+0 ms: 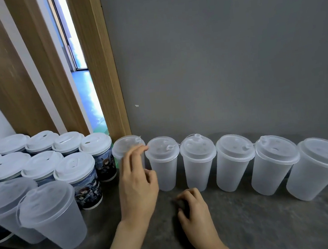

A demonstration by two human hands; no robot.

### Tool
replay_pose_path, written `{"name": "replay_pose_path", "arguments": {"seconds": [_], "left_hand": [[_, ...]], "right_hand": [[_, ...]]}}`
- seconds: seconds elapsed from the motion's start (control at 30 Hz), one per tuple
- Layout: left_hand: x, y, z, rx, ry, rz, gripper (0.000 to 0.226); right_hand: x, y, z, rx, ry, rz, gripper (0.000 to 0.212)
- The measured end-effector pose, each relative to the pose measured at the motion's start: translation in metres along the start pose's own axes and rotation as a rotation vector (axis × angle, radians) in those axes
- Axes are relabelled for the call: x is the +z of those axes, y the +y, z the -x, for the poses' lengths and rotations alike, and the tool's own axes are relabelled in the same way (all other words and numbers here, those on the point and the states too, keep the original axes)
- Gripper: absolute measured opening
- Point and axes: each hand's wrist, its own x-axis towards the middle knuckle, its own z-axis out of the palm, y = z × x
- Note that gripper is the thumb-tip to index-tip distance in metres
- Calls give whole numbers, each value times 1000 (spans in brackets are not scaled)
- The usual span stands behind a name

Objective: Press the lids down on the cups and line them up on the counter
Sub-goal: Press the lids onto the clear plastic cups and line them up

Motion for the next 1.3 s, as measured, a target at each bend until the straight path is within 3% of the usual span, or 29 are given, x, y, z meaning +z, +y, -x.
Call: {"name": "replay_pose_path", "arguments": {"seconds": [0.07, 0.13, 0.3, 0.37, 0.53, 0.73, 0.93, 1.03, 1.17, 1.3], "left_hand": [[-14, -9, -12, 24, 83, -25, 57], [-25, -20, -32, 10, 33, -69, 58], [-33, -46, -68, -27, -506, -269, 81], [-30, -52, -69, -23, -580, -257, 82], [-26, -56, -71, -15, -443, -279, 71], [-36, -53, -64, -61, -480, -280, 75], [-68, -44, -40, -24, -531, -245, 90], [-78, -39, -31, -9, -580, -194, 88], [-87, -33, -27, -1, -673, -31, 86], [-86, -26, -21, -14, -740, 185, 66]], "right_hand": [[1, 1, 0, 4, 3, 9, 34], [1, 1, 0, 13, 11, 13, 34], [0, 0, 3, 12, 85, 0, 38], [-1, 0, 3, 20, 111, -9, 42], [0, -1, 4, 43, 139, -17, 42], [2, 0, 4, 35, 118, 29, 35], [5, -4, 6, -109, 14, 81, 19], [3, -11, 7, -157, -100, 47, 43], [0, -16, 9, -99, -210, -124, 100], [-1, -13, 12, -106, -134, -151, 96]]}}
